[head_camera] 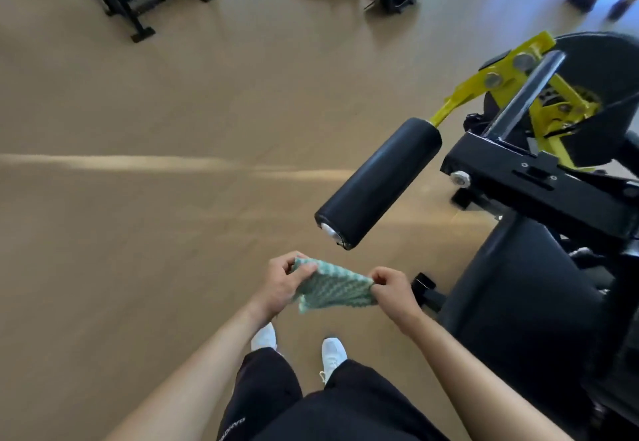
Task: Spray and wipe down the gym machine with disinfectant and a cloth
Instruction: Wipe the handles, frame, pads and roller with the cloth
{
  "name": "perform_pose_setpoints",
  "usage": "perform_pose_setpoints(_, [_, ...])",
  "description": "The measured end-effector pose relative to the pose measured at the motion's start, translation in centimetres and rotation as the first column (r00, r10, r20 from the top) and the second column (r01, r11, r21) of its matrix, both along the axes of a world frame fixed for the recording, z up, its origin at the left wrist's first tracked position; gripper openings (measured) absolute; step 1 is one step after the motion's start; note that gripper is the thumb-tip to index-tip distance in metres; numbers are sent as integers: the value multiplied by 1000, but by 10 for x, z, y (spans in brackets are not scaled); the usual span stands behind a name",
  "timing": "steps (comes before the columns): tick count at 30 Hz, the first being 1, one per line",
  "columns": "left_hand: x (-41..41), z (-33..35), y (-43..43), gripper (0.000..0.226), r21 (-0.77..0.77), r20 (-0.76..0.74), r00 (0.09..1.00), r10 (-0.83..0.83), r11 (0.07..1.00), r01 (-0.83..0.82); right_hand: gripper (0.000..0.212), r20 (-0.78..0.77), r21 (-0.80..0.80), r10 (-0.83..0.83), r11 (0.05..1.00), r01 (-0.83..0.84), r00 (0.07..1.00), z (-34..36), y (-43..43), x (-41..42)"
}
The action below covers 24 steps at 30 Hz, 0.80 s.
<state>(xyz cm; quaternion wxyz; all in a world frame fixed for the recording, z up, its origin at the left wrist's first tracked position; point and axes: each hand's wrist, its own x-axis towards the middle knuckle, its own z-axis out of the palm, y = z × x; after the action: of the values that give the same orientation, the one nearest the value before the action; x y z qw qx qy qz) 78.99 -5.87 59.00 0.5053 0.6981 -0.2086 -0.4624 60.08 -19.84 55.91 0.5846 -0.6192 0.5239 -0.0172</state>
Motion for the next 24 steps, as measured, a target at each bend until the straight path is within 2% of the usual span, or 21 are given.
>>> perform_pose_setpoints(2, [23, -10, -18, 13, 61, 5, 999, -40, 997, 40, 29, -9, 12, -89, 996, 89, 996, 2, -13, 10])
perform_pose_setpoints(6, [66, -35, -55, 8, 157, -12, 984, -179, 971, 178, 25, -56, -48, -231, 972, 228, 971, -4, -30, 33])
perform_pose_setpoints(13, [141, -57, -132, 10, 160, -75, 923, -378, 909, 385, 17, -56, -25, -574, 819, 573, 817, -7, -41, 78])
perform_pose_setpoints(18, [180, -70, -195, 10, 158, 103, 851, -516, 853, 498, 8, -93, -135, -684, 729, 671, 724, -5, -70, 112])
perform_pose_setpoints(22, [189, -85, -245, 9, 160, 200, 830, -521, 853, 497, 2, -108, -288, -750, 651, 702, 652, -12, -114, 131])
perform_pose_setpoints(24, [186, -95, -263, 25, 191, 218, 823, -525, 850, 492, 13, -70, -336, -778, 608, 719, 625, -19, -131, 137])
